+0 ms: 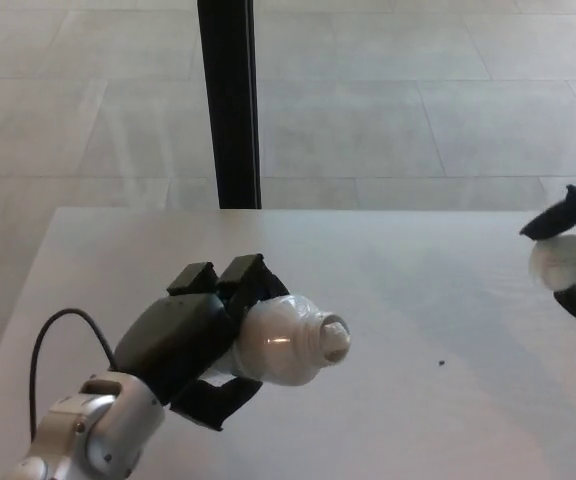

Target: The robot uses its left hand to to lift the bottle kept on the middle of the desk and tilts it towards its right hand. It then uses its right hand to rotate its cap to open it and places the bottle and cap back on the desk

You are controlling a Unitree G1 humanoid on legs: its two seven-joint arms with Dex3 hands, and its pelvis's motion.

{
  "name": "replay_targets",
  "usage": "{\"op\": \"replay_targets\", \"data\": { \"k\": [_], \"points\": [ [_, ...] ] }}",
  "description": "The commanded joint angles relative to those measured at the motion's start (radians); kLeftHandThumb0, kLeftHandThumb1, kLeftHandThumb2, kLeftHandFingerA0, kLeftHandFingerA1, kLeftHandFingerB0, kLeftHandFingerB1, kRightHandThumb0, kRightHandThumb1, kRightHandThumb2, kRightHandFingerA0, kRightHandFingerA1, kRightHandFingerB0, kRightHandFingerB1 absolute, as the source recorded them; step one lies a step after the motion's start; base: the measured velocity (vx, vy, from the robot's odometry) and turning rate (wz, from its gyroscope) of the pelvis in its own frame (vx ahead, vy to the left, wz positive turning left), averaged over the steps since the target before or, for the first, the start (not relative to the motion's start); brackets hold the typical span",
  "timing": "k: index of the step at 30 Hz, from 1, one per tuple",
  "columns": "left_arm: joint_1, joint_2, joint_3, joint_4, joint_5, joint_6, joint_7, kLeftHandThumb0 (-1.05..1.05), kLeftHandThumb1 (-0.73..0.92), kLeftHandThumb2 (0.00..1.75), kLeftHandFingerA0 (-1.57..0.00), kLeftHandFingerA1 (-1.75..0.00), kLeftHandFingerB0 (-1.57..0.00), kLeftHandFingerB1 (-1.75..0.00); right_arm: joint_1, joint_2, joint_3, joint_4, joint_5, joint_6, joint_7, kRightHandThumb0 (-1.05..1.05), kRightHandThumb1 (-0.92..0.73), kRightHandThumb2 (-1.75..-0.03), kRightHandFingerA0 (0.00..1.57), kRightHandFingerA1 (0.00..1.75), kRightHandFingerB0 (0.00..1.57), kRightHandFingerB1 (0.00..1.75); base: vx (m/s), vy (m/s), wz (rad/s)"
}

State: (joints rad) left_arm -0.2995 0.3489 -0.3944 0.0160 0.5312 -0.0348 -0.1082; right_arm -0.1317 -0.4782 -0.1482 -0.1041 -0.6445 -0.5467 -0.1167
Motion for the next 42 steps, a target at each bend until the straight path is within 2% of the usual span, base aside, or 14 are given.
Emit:
{"op": "replay_targets", "data": {
  "k": [1, 4, 9, 15, 22, 27, 28, 29, 33, 35, 36, 38, 39, 42],
  "points": [
    [-0.046, 0.09, -0.077, -0.038, 0.174, 0.043, -0.132, 0.01, 0.44, 1.08, -0.94, -1.65, -0.91, -1.3, 0.108, 0.022, 0.1, 0.097, -0.065, 0.021, -0.01, -0.19, -0.55, -0.97, 0.94, 1.72, 0.85, 1.05, 0.0, 0.0, 0.0],
    [-0.06, 0.108, -0.113, -0.055, 0.227, 0.089, -0.174, -0.03, 0.45, 1.07, -1.16, -1.27, -1.0, -1.09, 0.103, 0.021, 0.185, 0.158, -0.131, 0.053, -0.003, -0.23, -0.56, -0.93, 0.93, 1.73, 0.83, 1.05, 0.0, 0.0, 0.0],
    [-0.076, 0.073, -0.152, -0.052, 0.267, 0.163, -0.2, -0.05, 0.52, 0.96, -0.93, -1.56, -0.88, -1.12, 0.062, 0.036, 0.321, 0.251, -0.226, 0.167, 0.029, -0.25, -0.57, -0.78, 0.94, 1.71, 0.89, 0.79, 0.0, 0.0, 0.0],
    [-0.052, -0.049, -0.192, -0.024, 0.293, 0.247, -0.152, -0.02, 0.65, 0.94, -0.91, -1.61, -0.83, -1.22, -0.039, 0.054, 0.441, 0.376, -0.281, 0.288, 0.102, -0.28, -0.59, -0.88, 0.84, 1.67, 0.79, 1.21, 0.0, 0.0, 0.0],
    [0.02, -0.153, -0.207, 0.033, 0.296, 0.261, -0.058, -0.01, 0.63, 1.05, -0.88, -1.67, -0.82, -1.31, -0.119, 0.043, 0.53, 0.475, -0.319, 0.395, 0.169, -0.31, -0.7, -0.69, 0.85, 1.18, 0.79, 0.66, 0.0, 0.0, 0.0],
    [0.051, -0.167, -0.198, 0.025, 0.298, 0.261, -0.046, 0.0, 0.64, 1.08, -0.88, -1.71, -0.79, -1.34, -0.162, 0.039, 0.556, 0.578, -0.301, 0.42, 0.13, -0.31, -0.7, -0.69, 0.84, 1.18, 0.77, 0.64, 0.0, 0.0, 0.0],
    [0.056, -0.163, -0.193, 0.028, 0.291, 0.246, -0.036, -0.01, 0.56, 1.13, -1.15, -1.34, -0.96, -1.14, -0.162, 0.037, 0.548, 0.608, -0.28, 0.406, 0.096, -0.32, -0.7, -0.7, 0.85, 1.25, 0.77, 0.64, 0.0, 0.0, 0.0],
    [0.058, -0.165, -0.191, 0.019, 0.29, 0.259, -0.054, -0.01, 0.62, 1.08, -0.85, -1.7, -0.79, -1.33, -0.161, 0.036, 0.544, 0.617, -0.267, 0.406, 0.09, -0.32, -0.71, -0.71, 0.83, 1.36, 0.74, 0.64, 0.0, 0.0, 0.0],
    [0.062, -0.164, -0.18, 0.018, 0.288, 0.248, -0.049, -0.01, 0.62, 1.08, -0.86, -1.67, -0.8, -1.31, -0.161, 0.033, 0.539, 0.63, -0.239, 0.4, 0.071, -0.35, -0.71, -0.68, 0.78, 1.46, 0.53, 0.53, 0.0, 0.0, 0.0],
    [0.066, -0.157, -0.168, 0.021, 0.281, 0.226, -0.029, -0.02, 0.6, 1.09, -0.85, -1.69, -0.83, -1.35, -0.164, 0.036, 0.541, 0.613, -0.242, 0.456, 0.121, -0.56, -0.77, -0.63, 0.44, 0.79, 0.19, 0.33, 0.0, 0.0, 0.0],
    [0.067, -0.155, -0.165, 0.012, 0.28, 0.23, -0.036, -0.03, 0.56, 1.13, -1.15, -1.38, -0.96, -1.19, -0.162, 0.044, 0.534, 0.601, -0.231, 0.483, 0.141, -0.67, -0.78, -0.63, 0.2, 0.54, 0.06, 0.28, 0.0, 0.0, 0.0],
    [0.067, -0.153, -0.161, 0.011, 0.278, 0.224, -0.033, -0.04, 0.55, 1.14, -1.17, -1.39, -0.98, -1.2, -0.158, 0.052, 0.524, 0.584, -0.209, 0.507, 0.164, -0.84, -0.64, -1.01, 0.01, 0.43, 0.0, 0.18, 0.0, 0.0, 0.0],
    [0.067, -0.151, -0.158, 0.013, 0.276, 0.217, -0.029, -0.03, 0.59, 1.11, -0.85, -1.73, -0.81, -1.39, -0.156, 0.058, 0.516, 0.566, -0.196, 0.527, 0.186, -0.87, -0.65, -1.04, 0.0, 0.28, 0.0, 0.17, 0.0, 0.0, 0.0],
    [0.071, -0.145, -0.153, 0.018, 0.269, 0.204, -0.02, -0.01, 0.6, 1.11, -0.87, -1.72, -0.79, -1.36, -0.14, 0.064, 0.512, 0.509, -0.186, 0.567, 0.226, -1.05, -0.71, -1.07, 0.0, 0.15, 0.0, 0.09, 0.0, 0.0, 0.0]
  ]
}}
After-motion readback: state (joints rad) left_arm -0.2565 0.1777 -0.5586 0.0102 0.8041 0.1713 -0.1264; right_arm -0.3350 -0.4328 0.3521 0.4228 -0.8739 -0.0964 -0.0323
